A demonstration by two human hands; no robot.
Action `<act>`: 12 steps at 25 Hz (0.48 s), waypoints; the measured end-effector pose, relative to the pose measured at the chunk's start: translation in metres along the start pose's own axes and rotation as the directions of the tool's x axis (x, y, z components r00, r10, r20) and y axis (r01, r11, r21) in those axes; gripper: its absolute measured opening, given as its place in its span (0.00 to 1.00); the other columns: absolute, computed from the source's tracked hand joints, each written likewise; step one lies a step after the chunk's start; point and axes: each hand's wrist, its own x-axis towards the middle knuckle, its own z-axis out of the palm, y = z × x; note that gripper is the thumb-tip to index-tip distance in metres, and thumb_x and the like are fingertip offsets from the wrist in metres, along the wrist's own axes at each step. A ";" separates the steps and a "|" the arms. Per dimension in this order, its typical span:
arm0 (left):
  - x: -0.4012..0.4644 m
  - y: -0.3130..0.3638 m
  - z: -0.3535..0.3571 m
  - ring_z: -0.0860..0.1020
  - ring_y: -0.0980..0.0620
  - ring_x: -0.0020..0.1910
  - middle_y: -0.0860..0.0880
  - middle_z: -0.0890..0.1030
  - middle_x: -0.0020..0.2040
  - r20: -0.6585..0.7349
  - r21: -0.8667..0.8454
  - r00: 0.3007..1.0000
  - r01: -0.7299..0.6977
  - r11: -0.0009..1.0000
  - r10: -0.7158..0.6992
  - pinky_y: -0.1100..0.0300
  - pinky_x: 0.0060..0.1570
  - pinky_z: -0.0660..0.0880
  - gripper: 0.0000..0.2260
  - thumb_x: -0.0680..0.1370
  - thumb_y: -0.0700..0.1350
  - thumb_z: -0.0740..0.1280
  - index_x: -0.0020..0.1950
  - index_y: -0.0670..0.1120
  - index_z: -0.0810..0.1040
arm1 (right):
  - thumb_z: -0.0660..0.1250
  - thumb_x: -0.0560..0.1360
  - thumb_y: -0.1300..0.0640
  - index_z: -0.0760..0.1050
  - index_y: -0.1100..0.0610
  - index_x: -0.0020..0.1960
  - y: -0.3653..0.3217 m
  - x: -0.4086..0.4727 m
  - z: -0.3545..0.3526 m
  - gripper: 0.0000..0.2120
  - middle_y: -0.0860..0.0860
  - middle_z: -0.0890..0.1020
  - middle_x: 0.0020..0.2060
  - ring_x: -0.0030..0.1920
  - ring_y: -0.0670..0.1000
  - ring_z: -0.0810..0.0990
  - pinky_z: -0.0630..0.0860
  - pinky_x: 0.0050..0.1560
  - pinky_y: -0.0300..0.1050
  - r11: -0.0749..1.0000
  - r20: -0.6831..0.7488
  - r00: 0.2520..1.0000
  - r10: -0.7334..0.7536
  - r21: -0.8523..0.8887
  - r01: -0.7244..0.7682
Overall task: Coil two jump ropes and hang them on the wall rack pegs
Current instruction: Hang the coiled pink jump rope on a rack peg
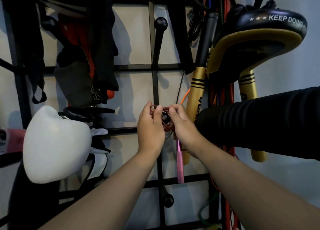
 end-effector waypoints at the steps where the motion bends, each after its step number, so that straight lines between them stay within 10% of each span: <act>1: 0.000 0.000 0.001 0.73 0.52 0.72 0.48 0.75 0.74 -0.002 -0.038 1.000 0.016 0.999 -0.016 0.59 0.71 0.68 0.23 0.85 0.52 0.61 0.79 0.46 0.68 | 0.52 0.88 0.49 0.70 0.53 0.66 0.001 0.000 0.001 0.14 0.47 0.81 0.53 0.52 0.43 0.80 0.74 0.46 0.33 1.000 0.010 1.000 0.014 0.024 -0.014; 7: 0.009 -0.021 0.002 0.76 0.50 0.69 0.46 0.78 0.71 0.035 -0.313 0.974 0.223 0.923 -0.223 0.53 0.71 0.72 0.19 0.85 0.47 0.62 0.76 0.47 0.72 | 0.56 0.86 0.48 0.75 0.54 0.64 0.017 0.015 0.003 0.15 0.57 0.82 0.61 0.65 0.57 0.80 0.73 0.72 0.58 0.972 0.073 0.983 0.168 0.153 -0.178; 12: 0.010 -0.028 -0.007 0.76 0.51 0.68 0.48 0.78 0.70 0.166 -0.172 0.965 0.233 0.957 -0.205 0.58 0.67 0.72 0.18 0.86 0.50 0.59 0.75 0.48 0.73 | 0.59 0.86 0.53 0.79 0.58 0.62 0.023 0.016 -0.011 0.13 0.56 0.83 0.48 0.46 0.52 0.80 0.78 0.43 0.44 0.963 0.092 0.976 0.198 0.165 -0.212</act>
